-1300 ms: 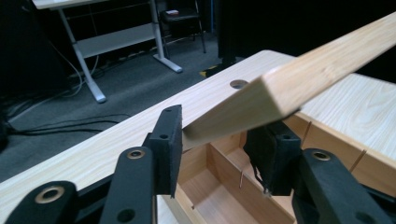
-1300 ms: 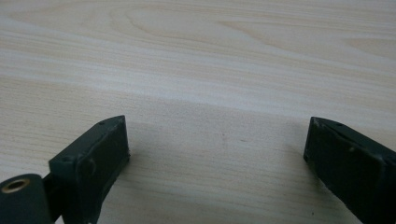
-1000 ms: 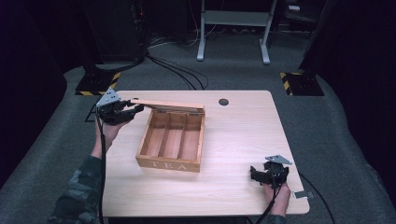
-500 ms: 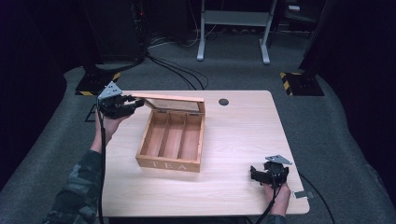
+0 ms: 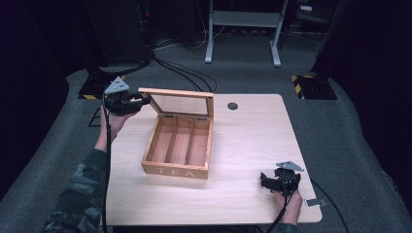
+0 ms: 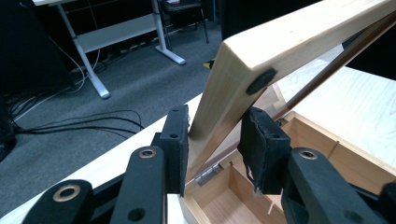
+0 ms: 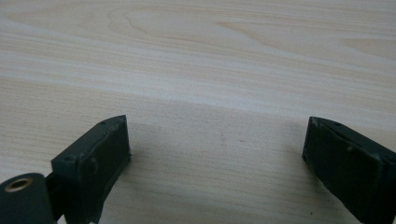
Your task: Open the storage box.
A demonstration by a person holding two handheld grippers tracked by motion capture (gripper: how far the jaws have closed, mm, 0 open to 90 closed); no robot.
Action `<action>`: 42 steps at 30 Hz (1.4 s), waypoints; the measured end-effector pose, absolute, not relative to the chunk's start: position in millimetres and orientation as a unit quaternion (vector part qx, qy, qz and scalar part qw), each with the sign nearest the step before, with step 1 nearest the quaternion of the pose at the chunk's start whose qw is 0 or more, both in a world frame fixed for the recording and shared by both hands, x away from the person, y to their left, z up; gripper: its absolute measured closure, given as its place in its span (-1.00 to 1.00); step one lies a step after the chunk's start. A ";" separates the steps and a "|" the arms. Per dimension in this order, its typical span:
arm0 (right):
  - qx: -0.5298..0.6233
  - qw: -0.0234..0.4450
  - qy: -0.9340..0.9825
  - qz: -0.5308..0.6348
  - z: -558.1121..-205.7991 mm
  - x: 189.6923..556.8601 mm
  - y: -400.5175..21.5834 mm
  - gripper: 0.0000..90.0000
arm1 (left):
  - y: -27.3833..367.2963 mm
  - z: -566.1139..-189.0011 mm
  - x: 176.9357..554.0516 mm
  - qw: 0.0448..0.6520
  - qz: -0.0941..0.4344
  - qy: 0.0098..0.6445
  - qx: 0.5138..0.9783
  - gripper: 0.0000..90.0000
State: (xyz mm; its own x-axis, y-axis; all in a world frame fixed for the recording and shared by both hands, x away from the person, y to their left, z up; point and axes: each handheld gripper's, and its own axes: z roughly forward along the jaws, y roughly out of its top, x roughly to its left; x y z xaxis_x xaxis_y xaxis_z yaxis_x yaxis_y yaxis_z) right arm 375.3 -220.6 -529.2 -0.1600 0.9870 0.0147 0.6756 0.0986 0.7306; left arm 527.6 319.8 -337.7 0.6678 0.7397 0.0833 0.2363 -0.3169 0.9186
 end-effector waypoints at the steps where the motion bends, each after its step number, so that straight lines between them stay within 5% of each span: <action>1: 0.597 0.253 0.697 0.308 -529.2 375.3 -220.6 -0.85 | 319.6 -336.9 529.3 0.491 0.256 0.318 0.769 0.40; 42: 0.597 0.253 0.697 0.308 -529.2 375.3 -220.6 -0.85 | 318.8 -333.1 536.7 0.490 0.252 0.323 0.770 0.40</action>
State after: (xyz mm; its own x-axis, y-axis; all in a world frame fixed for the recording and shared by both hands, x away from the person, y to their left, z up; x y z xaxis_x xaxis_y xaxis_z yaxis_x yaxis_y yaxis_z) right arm 375.3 -220.6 -529.2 -0.1597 0.9871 0.0148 0.6758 0.0984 0.7305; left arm 536.7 318.8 -333.1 0.6651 0.7433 0.0715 0.2507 -0.3125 0.9163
